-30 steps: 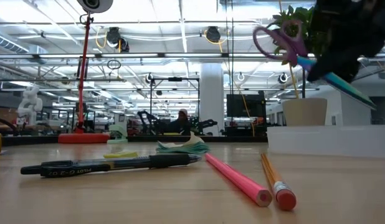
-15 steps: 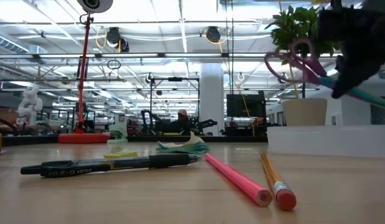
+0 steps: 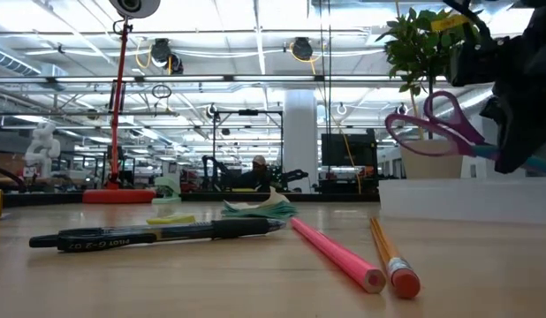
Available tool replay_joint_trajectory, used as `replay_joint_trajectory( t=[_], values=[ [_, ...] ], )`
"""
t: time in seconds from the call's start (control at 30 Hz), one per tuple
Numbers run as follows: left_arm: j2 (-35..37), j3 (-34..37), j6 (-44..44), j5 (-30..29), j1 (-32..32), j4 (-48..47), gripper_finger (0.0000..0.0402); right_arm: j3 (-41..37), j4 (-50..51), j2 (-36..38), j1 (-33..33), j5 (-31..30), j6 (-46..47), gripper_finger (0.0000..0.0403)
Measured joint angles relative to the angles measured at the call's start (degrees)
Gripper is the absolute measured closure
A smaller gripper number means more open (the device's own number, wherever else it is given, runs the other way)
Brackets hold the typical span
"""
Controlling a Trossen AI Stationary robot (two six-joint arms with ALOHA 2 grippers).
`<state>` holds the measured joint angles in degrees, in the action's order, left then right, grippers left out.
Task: Pack school essentials
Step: Put the scissors into the supply box
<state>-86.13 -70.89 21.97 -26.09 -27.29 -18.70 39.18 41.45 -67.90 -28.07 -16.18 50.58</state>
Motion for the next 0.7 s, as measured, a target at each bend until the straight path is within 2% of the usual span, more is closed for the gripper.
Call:
replay_joint_trajectory(
  t=[0.33,0.7],
  values=[
    [0.0,0.0,-0.3,0.0,1.4,0.0,0.0176,0.0,2.6,-0.7,1.5,-0.2,4.5,0.0364],
    [0.0,0.0,-0.3,0.0,1.4,0.1,0.0176,-1.1,3.0,-0.7,1.5,-0.2,5.2,0.0361]
  ],
)
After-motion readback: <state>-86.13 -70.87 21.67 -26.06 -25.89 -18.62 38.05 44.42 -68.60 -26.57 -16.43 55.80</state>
